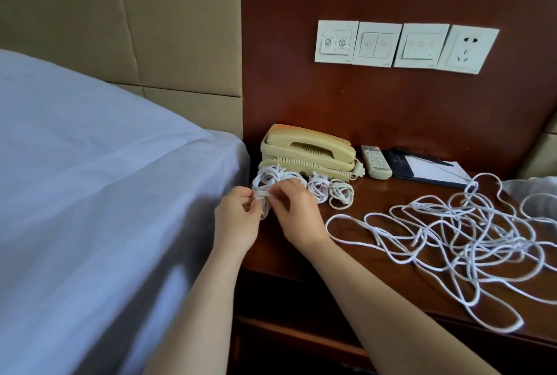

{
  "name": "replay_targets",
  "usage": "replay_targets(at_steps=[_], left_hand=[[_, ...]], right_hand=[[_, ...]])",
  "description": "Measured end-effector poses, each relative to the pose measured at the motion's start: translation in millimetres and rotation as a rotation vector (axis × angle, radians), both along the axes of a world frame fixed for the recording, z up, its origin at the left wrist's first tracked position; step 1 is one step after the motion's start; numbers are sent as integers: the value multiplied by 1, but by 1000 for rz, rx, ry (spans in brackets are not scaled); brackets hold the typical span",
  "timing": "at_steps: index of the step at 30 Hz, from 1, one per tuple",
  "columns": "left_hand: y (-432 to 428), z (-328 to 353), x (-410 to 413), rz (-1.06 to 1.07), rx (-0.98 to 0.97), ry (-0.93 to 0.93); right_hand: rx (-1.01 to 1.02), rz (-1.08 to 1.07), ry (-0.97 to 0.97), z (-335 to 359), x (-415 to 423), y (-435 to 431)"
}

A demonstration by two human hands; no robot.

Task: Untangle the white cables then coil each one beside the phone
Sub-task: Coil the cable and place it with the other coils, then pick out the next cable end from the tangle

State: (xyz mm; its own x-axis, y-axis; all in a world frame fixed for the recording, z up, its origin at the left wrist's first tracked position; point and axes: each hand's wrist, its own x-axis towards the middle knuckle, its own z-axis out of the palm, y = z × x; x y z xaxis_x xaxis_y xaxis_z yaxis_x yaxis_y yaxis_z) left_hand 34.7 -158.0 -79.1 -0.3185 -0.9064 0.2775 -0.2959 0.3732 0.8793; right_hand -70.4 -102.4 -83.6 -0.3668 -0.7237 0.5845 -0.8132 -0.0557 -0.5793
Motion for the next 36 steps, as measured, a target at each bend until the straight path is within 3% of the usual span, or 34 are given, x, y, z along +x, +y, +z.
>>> replay_targets(at_steps=[8, 13, 18, 26, 31, 36], left_hand=[[0, -2, -7, -13, -33, -119], [10, 8, -2, -63, -254, -195], [44, 22, 2, -306, -307, -208], [100, 27, -32, -589, -353, -317], [123, 24, -64, -535, -361, -596], [137, 20, -92, -590, -262, -775]], right_hand=[[182, -63, -10, 5, -6, 9], [172, -75, 123, 28, -9, 47], [248, -93, 286, 50, -25, 112], [277, -391, 484, 42, -61, 221], [303, -710, 356, 27, -95, 262], [416, -748, 97, 14, -123, 278]])
